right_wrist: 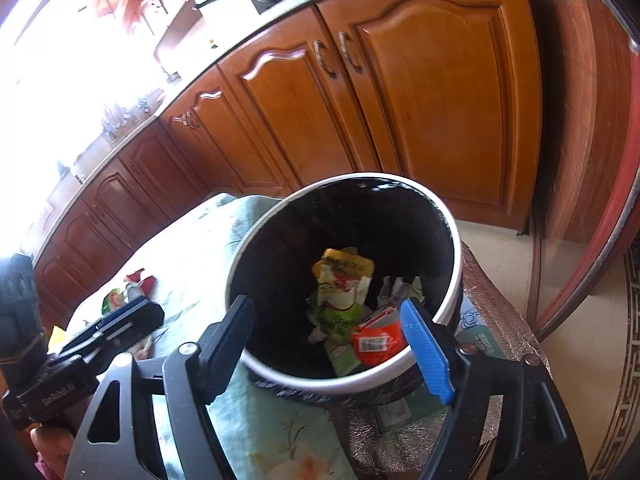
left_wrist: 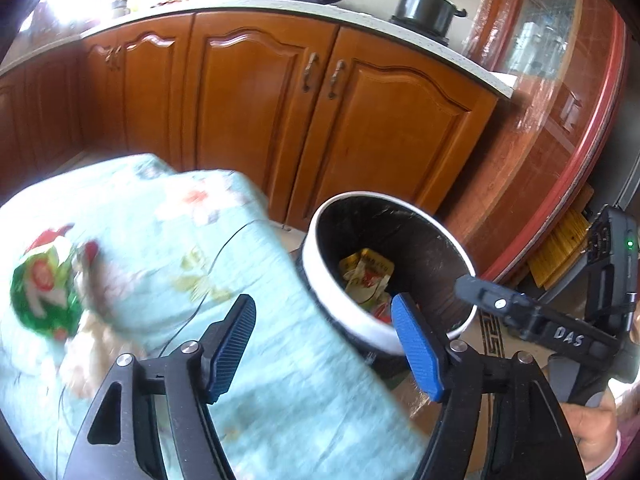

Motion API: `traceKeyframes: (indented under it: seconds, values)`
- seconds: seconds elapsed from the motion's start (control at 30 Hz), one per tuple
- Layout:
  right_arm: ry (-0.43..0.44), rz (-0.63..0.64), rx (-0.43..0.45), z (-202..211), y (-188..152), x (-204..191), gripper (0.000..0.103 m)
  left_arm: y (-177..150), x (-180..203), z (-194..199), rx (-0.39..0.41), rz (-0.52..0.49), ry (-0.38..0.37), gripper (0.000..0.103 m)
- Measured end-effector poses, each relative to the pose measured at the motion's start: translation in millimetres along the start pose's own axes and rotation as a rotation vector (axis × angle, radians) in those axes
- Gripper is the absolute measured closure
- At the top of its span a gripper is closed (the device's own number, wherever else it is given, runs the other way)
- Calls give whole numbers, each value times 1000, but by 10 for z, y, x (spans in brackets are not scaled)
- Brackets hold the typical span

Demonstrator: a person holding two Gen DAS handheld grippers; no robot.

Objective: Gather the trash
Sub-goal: 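Carry the pouch and red wrapper over the bin and open both tools, then grasp the crushed green can with the left tool while the right tool grasps the white tissue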

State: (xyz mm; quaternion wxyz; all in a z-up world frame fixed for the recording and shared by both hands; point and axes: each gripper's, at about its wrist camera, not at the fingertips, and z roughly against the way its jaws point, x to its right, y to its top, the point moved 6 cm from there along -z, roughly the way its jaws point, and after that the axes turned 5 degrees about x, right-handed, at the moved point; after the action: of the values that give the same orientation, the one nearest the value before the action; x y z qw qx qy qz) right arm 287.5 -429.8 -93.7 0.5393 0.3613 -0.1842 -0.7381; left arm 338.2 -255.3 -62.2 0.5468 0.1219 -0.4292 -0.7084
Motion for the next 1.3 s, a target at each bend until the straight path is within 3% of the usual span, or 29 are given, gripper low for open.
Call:
traceKeyframes:
  seconds: [0.2, 0.8, 1.1, 1.3]
  values:
    - [24, 16, 5, 202, -180, -261, 14, -308, -353, 407, -1, 76, 46, 31]
    - [174, 63, -93, 182, -949, -1214, 14, -893, -1231, 1525, 15, 200, 223, 25]
    - [253, 171, -113, -27, -1152, -1777, 14, -921, -1622, 1732, 30, 268, 271, 25]
    - [313, 134, -140, -292, -1127, -1986, 14, -810, -1796, 1663, 29, 278, 278, 25]
